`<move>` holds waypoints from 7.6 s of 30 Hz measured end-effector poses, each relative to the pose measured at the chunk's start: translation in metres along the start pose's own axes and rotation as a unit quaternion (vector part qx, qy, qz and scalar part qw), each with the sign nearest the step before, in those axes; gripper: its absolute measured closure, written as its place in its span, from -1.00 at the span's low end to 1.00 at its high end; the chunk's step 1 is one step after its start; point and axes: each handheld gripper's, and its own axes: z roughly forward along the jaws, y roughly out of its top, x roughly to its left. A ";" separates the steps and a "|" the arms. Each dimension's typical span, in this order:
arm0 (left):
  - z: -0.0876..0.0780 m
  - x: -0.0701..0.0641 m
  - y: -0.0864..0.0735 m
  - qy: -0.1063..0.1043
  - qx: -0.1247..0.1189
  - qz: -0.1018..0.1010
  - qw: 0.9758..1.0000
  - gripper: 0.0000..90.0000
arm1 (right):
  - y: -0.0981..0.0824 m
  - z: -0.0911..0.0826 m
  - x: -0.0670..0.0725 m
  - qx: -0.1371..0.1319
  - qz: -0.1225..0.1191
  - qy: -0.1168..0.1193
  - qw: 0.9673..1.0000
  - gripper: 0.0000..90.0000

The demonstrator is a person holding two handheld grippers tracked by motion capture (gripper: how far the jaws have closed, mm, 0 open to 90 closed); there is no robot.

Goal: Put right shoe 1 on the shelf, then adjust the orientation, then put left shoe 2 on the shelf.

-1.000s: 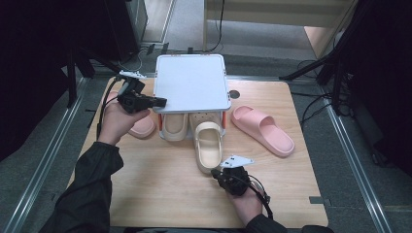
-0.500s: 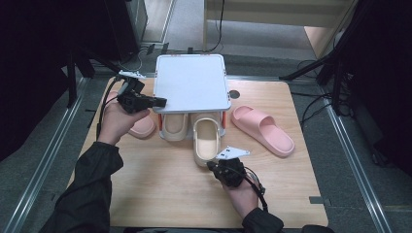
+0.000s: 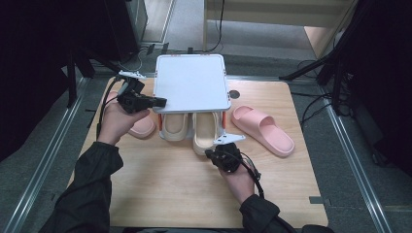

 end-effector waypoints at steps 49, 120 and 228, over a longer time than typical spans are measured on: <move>-0.040 -0.003 -0.009 0.017 -0.020 -0.040 0.999 0.18 | 0.002 -0.033 -0.021 -0.025 -0.030 0.087 0.995 0.19; -0.003 0.130 -0.117 0.159 0.020 -0.159 0.974 0.96 | 0.000 -0.045 -0.045 -0.036 -0.008 0.078 0.996 0.22; -0.045 0.170 -0.131 0.207 -0.003 -0.222 0.953 0.83 | -0.007 -0.052 -0.052 -0.043 0.019 0.066 0.997 0.23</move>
